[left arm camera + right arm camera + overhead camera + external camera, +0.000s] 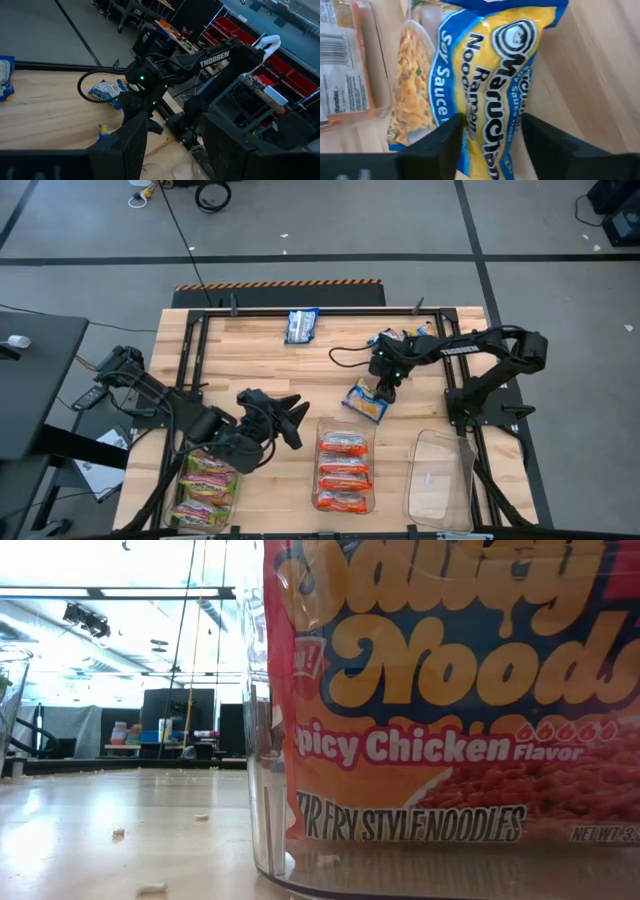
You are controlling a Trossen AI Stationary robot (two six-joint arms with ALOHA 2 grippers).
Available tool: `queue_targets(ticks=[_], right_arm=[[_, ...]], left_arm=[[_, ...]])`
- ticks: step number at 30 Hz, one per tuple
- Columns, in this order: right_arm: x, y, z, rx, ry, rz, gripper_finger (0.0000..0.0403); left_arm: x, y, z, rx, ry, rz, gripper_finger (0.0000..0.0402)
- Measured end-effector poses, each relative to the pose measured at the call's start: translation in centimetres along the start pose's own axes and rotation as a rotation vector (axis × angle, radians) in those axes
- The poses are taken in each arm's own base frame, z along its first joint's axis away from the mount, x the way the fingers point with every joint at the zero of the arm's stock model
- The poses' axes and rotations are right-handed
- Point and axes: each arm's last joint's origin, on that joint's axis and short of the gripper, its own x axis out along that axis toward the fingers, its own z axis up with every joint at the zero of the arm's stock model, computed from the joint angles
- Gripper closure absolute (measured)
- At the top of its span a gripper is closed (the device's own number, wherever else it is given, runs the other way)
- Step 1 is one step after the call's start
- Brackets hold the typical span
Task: Sort Maruchan noodles
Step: Put the blue noodle pack into the right transparent bin
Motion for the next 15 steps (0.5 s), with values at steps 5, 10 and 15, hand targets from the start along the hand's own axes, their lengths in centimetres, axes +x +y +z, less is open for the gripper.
queue_targets(ticks=[5, 10, 15], right_arm=[[-0.2, 0.8, 0.0, -0.043, -0.016, -0.029, 0.0281], [-1.4, 2.4, 0.0, -0.054, -0.042, -0.048, 0.039], [-5.1, 5.5, 0.4, -0.101, -0.007, -0.198, 0.0396]], left_arm=[[0.2, 0.1, 0.0, 0.011, -0.003, 0.008, 0.0214], [0.3, 0.3, 0.0, 0.031, -0.001, 0.016, 0.0214], [0.5, 0.4, 0.1, 0.043, -0.003, 0.025, 0.0214]])
